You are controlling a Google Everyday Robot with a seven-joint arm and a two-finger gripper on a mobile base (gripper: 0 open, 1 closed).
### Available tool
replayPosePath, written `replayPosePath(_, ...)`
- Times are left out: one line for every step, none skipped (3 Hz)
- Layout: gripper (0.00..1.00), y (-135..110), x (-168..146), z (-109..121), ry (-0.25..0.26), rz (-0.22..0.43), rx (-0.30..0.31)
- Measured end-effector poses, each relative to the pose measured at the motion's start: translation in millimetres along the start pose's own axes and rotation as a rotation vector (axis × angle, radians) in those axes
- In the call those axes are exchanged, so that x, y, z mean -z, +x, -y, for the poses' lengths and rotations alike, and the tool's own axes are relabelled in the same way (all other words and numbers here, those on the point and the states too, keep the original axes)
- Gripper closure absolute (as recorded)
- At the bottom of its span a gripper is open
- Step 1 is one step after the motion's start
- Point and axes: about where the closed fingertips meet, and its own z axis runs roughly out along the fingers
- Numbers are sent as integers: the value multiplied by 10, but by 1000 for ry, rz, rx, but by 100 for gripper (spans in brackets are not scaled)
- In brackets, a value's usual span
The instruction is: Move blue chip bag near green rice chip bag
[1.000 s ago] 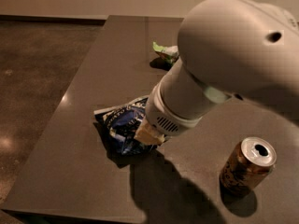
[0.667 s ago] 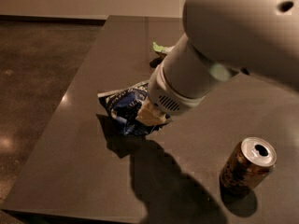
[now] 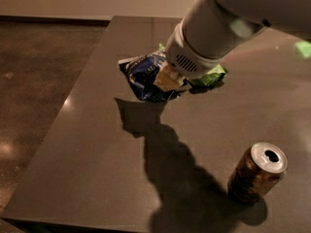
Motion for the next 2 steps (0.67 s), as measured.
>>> replayPosePath(100, 123, 38, 359, 53, -36, -17)
replayPosePath(100, 348, 11, 628, 74, -87, -29)
